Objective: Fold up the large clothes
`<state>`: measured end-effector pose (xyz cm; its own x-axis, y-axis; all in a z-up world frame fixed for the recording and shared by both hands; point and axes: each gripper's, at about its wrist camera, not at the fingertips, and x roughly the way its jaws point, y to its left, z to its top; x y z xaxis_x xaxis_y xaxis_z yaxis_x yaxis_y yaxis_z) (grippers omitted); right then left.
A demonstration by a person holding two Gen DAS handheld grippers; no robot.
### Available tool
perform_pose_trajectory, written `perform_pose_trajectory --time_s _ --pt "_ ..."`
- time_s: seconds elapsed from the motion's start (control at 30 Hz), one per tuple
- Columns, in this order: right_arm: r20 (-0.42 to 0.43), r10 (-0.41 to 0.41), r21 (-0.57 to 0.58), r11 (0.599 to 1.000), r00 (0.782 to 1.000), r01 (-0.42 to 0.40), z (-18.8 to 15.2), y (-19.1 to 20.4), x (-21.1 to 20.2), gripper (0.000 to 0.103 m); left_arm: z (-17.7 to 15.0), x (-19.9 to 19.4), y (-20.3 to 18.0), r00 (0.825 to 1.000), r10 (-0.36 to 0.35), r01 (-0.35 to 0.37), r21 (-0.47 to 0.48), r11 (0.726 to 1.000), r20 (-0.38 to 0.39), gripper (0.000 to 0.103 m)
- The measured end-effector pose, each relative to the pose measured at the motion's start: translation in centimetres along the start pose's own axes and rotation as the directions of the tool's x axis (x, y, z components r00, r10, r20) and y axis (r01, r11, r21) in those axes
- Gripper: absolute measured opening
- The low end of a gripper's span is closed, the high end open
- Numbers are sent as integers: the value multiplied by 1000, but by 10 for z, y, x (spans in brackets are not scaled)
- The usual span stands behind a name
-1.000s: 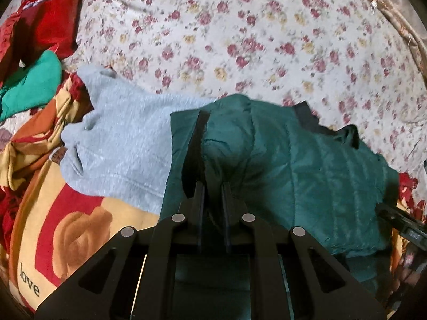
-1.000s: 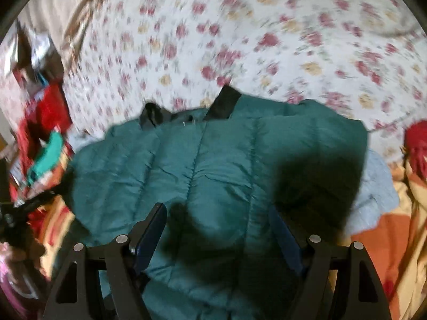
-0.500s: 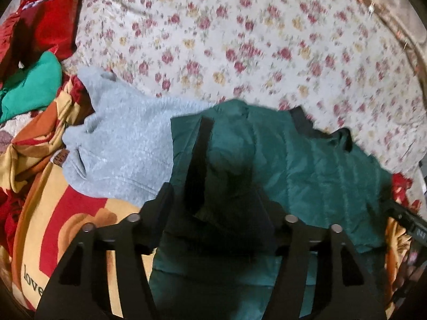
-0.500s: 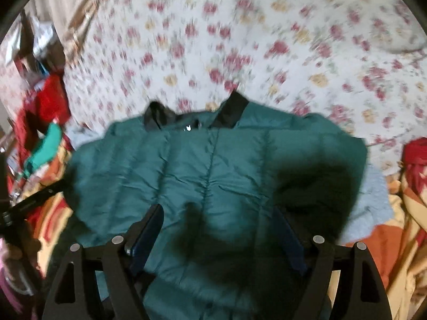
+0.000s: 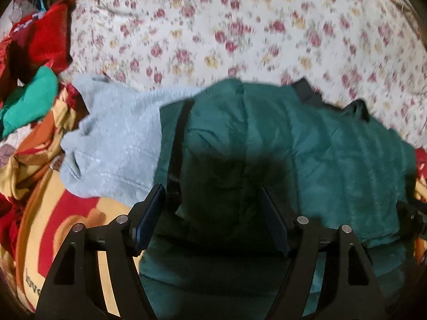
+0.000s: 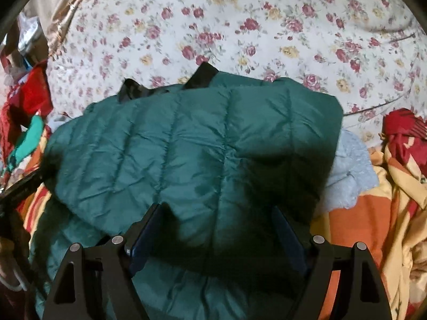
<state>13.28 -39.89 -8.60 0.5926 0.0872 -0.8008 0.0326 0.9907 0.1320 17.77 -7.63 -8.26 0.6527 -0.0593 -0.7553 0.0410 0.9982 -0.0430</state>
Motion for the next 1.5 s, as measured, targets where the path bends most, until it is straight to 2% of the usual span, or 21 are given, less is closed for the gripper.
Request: perform_pose_trajectory --time_s 0.13,0.23,0.43,0.57,0.73,0.8,1.0,1.2,1.5 --pt "-5 -15 -5 1000 1000 15 5 2 17 88 -5 9 -2 1000 1 -1 2 1000 9 73" --pt "-7 -20 -13 1000 1000 20 6 2 17 89 -6 12 -4 1000 13 -13 16 1000 11 73" --pt "39 6 17 1000 999 -6 -4 0 -19 88 -6 13 -4 1000 13 -13 13 1000 3 74" --pt "63 -6 30 1000 998 4 -18 -4 -36 89 -6 14 -4 1000 17 -17 15 1000 3 76" --pt "-28 -46 62 997 999 47 -19 -12 4 89 -7 15 -4 1000 30 -30 13 999 2 79" --pt "-27 -54 62 996 998 56 -18 -13 11 91 -6 13 -5 999 33 -33 18 999 -1 79" --pt "-7 -54 80 995 999 54 -21 -13 -21 91 -13 -15 -2 999 50 -51 71 996 14 79" --pt "-13 -26 107 994 1000 28 -43 -19 -61 91 -32 -45 1 999 31 -34 98 995 25 79" --pt "-33 -6 138 990 999 10 -81 -12 -73 91 -53 -70 1 1000 8 -10 104 995 20 79"
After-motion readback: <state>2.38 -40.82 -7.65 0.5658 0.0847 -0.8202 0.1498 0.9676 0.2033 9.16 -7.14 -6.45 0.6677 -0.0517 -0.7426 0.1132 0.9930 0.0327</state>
